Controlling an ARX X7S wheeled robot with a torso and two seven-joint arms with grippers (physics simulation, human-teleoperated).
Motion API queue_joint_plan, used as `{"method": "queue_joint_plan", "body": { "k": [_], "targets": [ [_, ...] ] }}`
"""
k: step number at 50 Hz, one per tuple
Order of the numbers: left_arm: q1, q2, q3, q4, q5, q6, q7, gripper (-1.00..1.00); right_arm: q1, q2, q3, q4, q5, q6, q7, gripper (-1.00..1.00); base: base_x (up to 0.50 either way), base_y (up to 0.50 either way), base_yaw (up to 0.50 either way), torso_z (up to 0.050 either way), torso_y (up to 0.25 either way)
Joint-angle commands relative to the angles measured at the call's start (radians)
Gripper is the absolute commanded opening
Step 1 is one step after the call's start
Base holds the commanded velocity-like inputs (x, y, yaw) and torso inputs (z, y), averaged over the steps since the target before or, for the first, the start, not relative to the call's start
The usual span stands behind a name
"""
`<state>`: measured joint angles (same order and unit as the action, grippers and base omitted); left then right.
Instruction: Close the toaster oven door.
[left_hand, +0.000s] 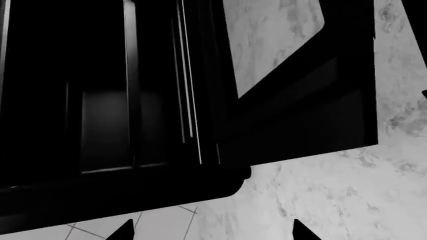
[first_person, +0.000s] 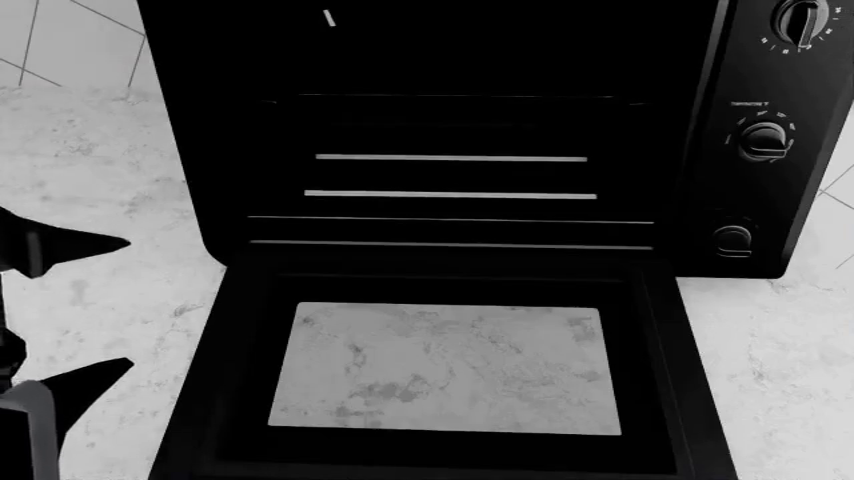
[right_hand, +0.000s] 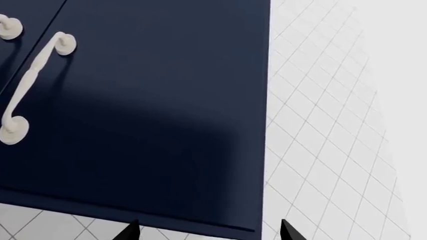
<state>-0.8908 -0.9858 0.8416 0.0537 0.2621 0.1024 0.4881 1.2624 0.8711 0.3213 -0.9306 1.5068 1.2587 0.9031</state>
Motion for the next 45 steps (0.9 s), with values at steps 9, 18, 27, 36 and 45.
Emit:
{"method": "queue_joint_plan", "body": {
  "k": [9,18,27,36,45],
  "targets": [
    [0.025,0.005,0.034,-0.017,0.03,0.047,-0.006,1.0,0.0,0.01,-0.007,0.004,0.0,-0.016,0.003,1.0,0.0,0.0,0.0,0.0,0.0],
    [0.044,0.015,0.049,-0.059,0.045,0.093,-0.038,1.0,0.001,0.016,-0.013,0.003,0.009,-0.021,0.014,1.0,0.0,0.0,0.0,0.0,0.0],
    [0.039,0.041,0.073,-0.142,0.071,0.172,-0.065,1.0,0.0,0.025,-0.014,0.003,0.012,-0.027,0.018,1.0,0.0,0.0,0.0,0.0,0.0],
    [0.037,0.045,0.087,-0.157,0.091,0.203,-0.068,1.0,-0.005,0.034,-0.011,0.002,0.021,-0.034,0.023,1.0,0.0,0.0,0.0,0.0,0.0],
    [0.041,0.044,0.096,-0.147,0.093,0.221,-0.062,1.0,-0.007,0.04,-0.012,0.0,0.03,-0.04,0.032,1.0,0.0,0.0,0.0,0.0,0.0]
  ]
}}
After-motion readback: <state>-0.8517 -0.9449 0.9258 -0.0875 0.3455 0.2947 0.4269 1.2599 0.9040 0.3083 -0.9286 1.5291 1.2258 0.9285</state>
